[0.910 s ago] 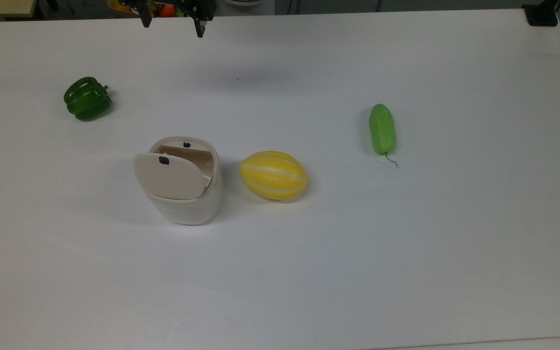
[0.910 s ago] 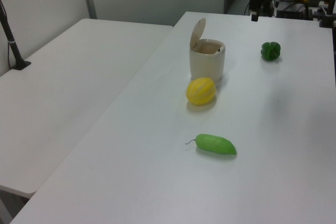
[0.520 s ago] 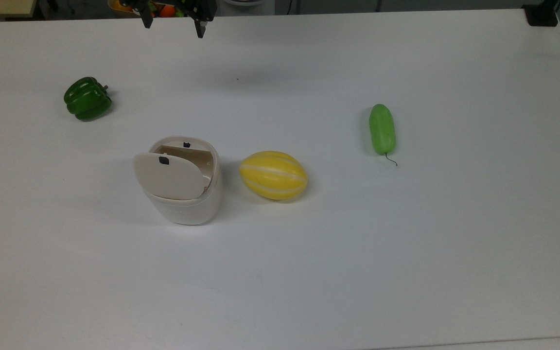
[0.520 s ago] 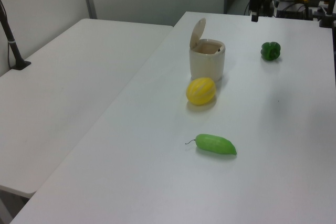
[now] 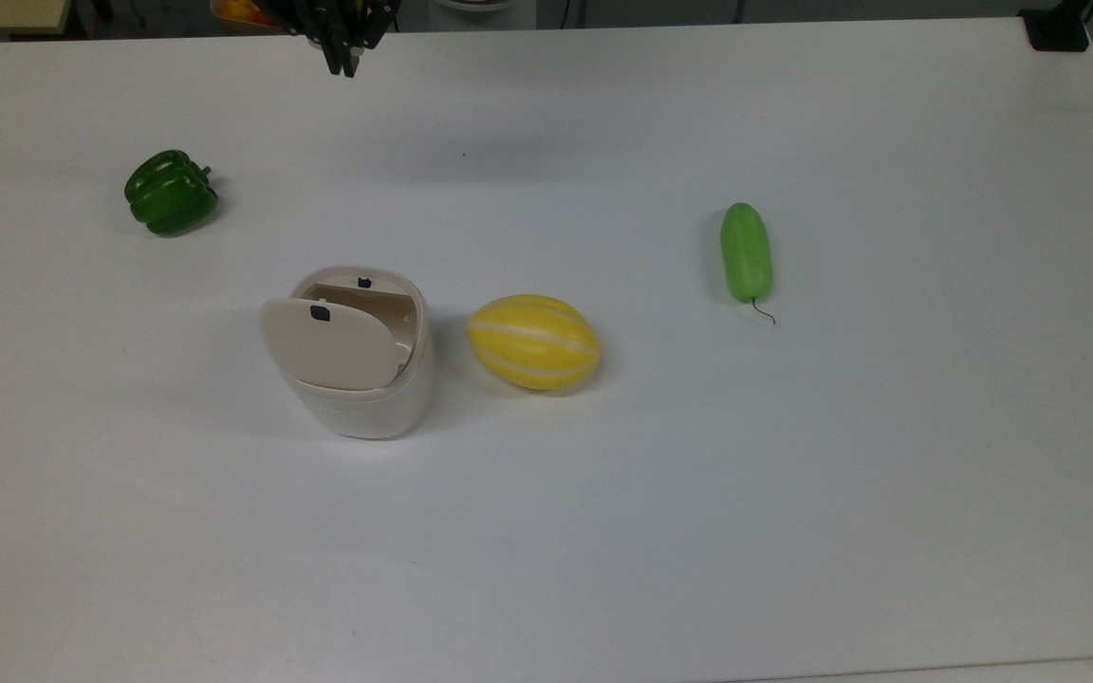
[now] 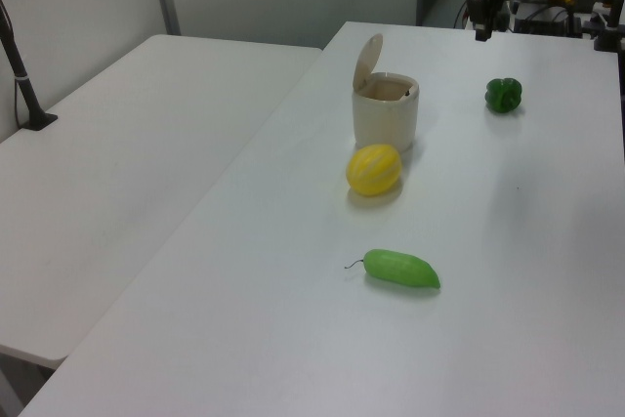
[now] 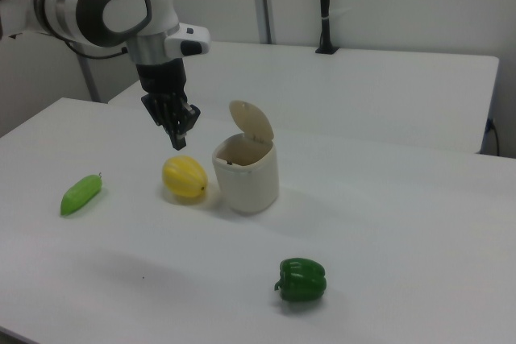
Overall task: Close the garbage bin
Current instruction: 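Move the gripper down toward the open lid of the white bin, then push the raised lid over with the gripper tips toward the bin opening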
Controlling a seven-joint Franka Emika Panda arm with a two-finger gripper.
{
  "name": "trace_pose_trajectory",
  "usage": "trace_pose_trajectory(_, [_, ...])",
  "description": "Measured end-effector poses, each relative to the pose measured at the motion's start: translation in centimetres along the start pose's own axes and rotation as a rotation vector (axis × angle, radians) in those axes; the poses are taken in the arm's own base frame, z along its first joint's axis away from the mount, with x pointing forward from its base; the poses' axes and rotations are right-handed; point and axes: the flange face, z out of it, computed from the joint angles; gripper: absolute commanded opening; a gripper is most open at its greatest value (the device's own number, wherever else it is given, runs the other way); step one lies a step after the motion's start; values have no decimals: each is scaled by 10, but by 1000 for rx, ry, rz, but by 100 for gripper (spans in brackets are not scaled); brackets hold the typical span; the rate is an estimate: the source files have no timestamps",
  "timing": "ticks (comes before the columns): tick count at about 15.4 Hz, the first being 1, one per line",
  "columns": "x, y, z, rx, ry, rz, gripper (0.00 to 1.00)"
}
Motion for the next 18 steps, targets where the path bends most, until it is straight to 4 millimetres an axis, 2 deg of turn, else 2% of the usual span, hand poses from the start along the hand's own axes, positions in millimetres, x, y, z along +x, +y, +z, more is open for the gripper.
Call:
trace_pose_trajectory(3, [6,-5,-10,23,31,-17,0])
trace_pose_trajectory(5, [21,-10,-23,43,83,-15,0])
trace_pose_trajectory(7, [43,-12,-32,67,147,-4,0])
trace_pose_trajectory(12, [108,-22,-37,84,364,72,0])
trace_pose_trajectory(15, [135,-34,-30,99,473,101,0])
trace_pose_trajectory(18, [153,-40,-5,98,494,106,0])
